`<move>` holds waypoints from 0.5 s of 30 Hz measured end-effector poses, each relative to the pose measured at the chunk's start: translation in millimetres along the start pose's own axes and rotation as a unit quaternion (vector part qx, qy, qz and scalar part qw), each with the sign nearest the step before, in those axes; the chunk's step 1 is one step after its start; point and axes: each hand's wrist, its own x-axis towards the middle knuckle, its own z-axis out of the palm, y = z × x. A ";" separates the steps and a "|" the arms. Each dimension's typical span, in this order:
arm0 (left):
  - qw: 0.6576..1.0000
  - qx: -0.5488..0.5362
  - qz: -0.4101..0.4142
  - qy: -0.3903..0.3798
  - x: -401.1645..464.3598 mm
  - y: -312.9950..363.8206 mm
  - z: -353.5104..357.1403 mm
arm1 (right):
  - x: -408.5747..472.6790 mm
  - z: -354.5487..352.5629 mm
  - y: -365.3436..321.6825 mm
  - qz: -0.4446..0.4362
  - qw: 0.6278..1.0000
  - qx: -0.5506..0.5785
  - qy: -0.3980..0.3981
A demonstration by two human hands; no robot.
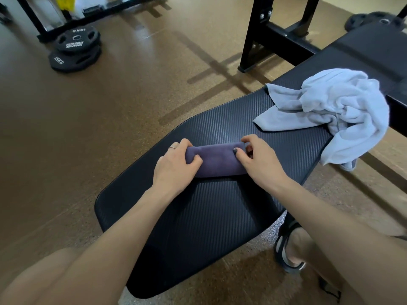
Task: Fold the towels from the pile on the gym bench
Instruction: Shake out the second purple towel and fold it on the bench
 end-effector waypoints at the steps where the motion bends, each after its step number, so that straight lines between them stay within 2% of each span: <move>1: 1.000 -0.002 -0.005 -0.015 -2.2 -2.8 -1.6 | -6.2 -0.1 0.9 -0.001 1.000 -0.004 -0.007; 6: 0.995 -0.010 0.011 -0.100 -34.6 -8.6 -10.5 | -54.3 4.7 6.4 0.001 1.000 -0.007 -0.027; 10: 0.984 0.088 0.096 -0.120 -77.4 0.4 -10.4 | -98.5 7.4 10.8 0.018 1.000 0.001 -0.003; 15: 0.964 0.171 0.133 -0.151 -107.0 12.0 -5.1 | -143.0 13.3 11.6 0.058 0.996 0.046 0.045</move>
